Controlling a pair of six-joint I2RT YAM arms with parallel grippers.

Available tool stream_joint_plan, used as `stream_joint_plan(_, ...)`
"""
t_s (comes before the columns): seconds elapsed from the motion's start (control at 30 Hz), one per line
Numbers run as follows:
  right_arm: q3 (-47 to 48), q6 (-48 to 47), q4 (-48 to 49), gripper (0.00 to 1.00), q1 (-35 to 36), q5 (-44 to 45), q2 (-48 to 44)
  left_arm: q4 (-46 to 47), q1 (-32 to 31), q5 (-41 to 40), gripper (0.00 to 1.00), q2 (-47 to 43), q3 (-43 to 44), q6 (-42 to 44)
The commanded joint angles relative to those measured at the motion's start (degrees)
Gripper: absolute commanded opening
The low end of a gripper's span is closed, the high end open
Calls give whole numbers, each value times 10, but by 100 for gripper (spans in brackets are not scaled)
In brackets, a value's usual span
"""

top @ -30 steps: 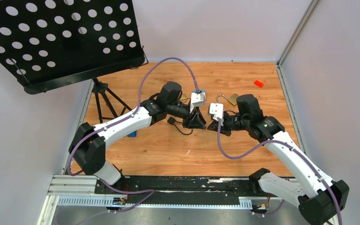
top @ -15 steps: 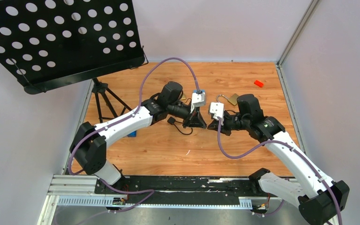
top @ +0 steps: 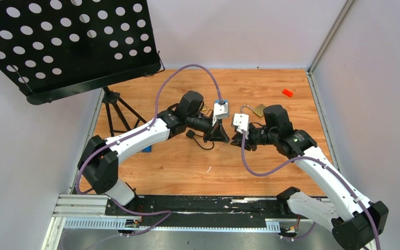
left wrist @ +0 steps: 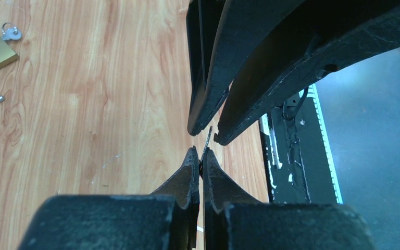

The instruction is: Unlock with the key

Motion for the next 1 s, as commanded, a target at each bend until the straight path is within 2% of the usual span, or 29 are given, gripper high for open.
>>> stream_joint_plan(0.0, -7, 6, 27, 30, -1, 18, -21, -6, 11, -13, 0, -25, 12, 13)
stream_joint_plan(0.1, -10, 7, 29, 50, -1, 30, -20, -23, 27, -12, 0, -36, 7, 25)
stream_joint_plan(0.17, -10, 8, 31, 56, -1, 35, -17, -42, 39, -14, 0, -46, 1, 41)
stream_joint_plan(0.33, -10, 11, 54, 61, -1, 38, 3, -118, 73, -43, 0, -84, -15, 101)
stream_joint_plan(0.5, 3, 33, 96, 62, 0, 35, 72, -210, 121, -94, 0, -143, -37, 161)
stream_joint_plan(0.7, 33, 86, 175, 69, 3, 49, 191, -320, 171, -142, 0, -240, -85, 248)
stream_joint_plan(0.97, 147, 96, 231, 74, 81, 112, 399, -408, 173, -173, 0, -355, -145, 290)
